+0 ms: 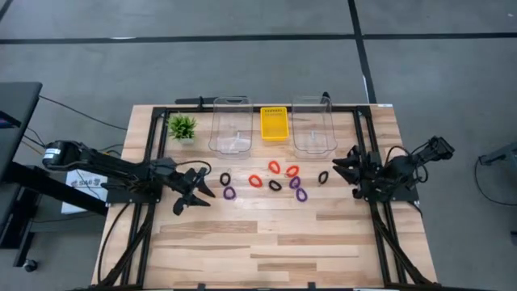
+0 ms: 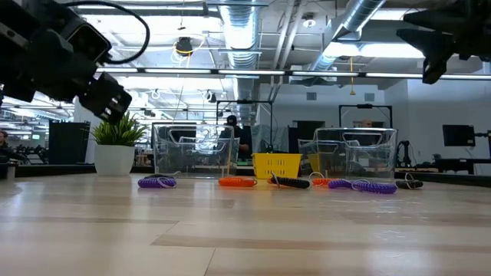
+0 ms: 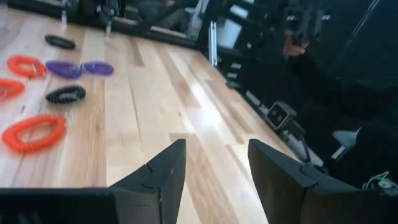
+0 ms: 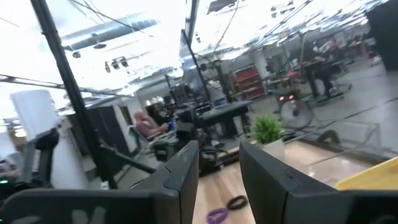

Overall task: Sort spring keychains
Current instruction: Put the middle black spring keychain into the yellow bin

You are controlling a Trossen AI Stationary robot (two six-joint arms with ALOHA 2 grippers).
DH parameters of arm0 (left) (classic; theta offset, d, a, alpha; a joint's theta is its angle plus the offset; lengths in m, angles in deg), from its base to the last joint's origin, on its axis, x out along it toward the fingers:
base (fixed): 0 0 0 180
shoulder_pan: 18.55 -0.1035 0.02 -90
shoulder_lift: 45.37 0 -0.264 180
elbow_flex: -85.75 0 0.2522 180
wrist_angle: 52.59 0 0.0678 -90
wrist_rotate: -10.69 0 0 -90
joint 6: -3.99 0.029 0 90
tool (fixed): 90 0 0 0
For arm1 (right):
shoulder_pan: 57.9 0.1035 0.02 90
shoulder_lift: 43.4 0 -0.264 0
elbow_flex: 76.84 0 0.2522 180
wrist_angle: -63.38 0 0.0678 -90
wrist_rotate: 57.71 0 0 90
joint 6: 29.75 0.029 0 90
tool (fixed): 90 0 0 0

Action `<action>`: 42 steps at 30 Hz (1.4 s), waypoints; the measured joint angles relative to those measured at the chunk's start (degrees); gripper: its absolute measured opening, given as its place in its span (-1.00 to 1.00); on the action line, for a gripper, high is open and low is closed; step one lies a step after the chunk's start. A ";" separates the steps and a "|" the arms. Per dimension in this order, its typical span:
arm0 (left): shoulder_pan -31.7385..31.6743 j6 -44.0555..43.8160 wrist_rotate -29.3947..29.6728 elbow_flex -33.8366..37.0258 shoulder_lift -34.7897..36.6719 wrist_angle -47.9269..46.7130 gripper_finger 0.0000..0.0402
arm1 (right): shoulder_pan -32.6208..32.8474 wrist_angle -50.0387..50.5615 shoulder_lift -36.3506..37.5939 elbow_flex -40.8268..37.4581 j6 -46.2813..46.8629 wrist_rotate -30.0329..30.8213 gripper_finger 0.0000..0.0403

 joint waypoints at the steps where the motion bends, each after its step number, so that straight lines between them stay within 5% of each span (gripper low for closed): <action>1: 0.00 0.88 0.25 0.00 -0.63 0.08 -0.14 | -0.01 0.22 -0.28 0.01 1.07 -0.73 -0.46; 10: -0.73 7.49 0.43 -2.19 -4.20 0.46 -0.14 | -2.54 -4.67 -14.03 0.02 4.60 -1.13 -0.46; 17: -2.57 8.56 0.18 -9.68 -8.17 -0.40 -0.14 | -5.20 -21.13 -34.33 0.14 4.20 -6.00 -0.46; 28: -2.59 5.25 0.20 -20.10 -20.51 -0.43 -0.14 | -5.73 -26.42 -67.94 14.62 2.94 -8.62 -0.46; 34: -0.90 3.38 0.16 -21.23 -24.72 -1.07 -0.14 | -6.32 -12.48 -77.73 27.83 -3.10 -10.73 -0.46; 42: 1.45 3.80 2.92 -21.22 -25.20 -3.52 -0.14 | -6.32 15.31 -83.67 41.81 2.19 -10.29 -0.46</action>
